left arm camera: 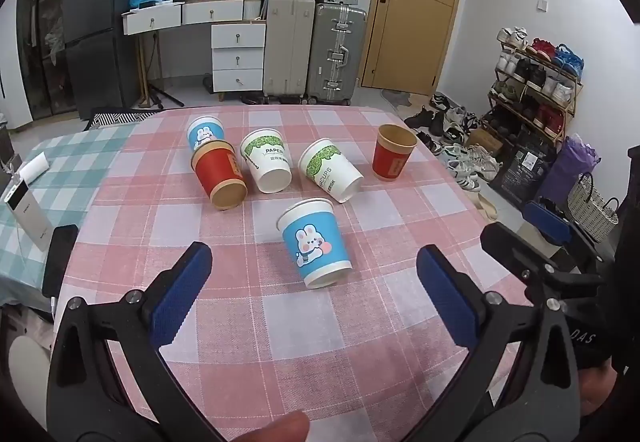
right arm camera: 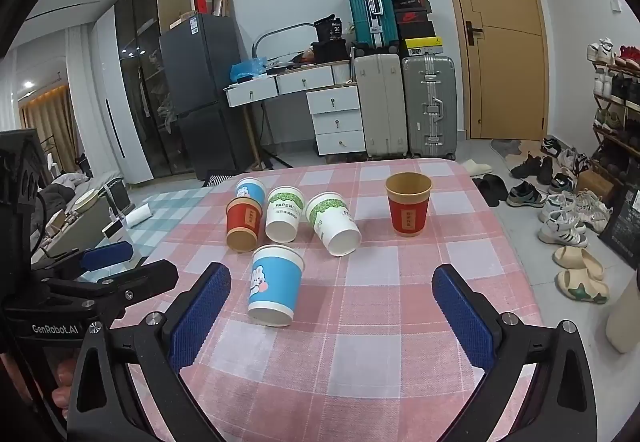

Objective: Flip cup upright

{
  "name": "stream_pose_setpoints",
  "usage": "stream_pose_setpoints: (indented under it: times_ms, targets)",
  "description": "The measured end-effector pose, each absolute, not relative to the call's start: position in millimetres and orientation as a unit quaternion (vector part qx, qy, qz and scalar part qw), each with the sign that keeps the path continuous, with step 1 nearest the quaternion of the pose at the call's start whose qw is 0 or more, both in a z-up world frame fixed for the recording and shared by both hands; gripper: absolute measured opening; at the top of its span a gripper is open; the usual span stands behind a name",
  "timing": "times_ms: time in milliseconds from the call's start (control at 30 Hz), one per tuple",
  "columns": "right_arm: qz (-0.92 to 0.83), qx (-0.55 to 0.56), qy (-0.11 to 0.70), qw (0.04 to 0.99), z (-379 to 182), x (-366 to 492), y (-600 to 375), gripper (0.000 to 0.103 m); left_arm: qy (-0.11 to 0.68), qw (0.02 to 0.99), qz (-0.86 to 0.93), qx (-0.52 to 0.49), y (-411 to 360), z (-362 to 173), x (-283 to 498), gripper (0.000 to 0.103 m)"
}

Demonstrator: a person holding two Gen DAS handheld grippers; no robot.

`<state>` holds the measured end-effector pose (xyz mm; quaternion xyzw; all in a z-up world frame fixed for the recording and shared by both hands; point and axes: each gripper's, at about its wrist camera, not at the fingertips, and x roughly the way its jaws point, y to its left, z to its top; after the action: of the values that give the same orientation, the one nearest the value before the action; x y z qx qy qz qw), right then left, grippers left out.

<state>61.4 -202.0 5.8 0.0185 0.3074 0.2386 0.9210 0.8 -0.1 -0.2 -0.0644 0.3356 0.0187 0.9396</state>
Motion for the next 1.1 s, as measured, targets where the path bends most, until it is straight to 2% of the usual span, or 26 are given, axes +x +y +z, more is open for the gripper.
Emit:
stream_pose_setpoints:
  times_ms: [200, 1100]
  targets:
    - [0.236, 0.017, 0.304, 0.923, 4.5, 60.5, -199.2, 0.103, 0.314, 0.947, 0.024, -0.072, 1.2, 2.0, -6.3, 0.102]
    - [0.236, 0.02, 0.297, 0.925, 11.3, 59.6, -204.5, 0.103, 0.321, 0.943, 0.036, -0.08, 12.8, 3.8, -3.4, 0.102]
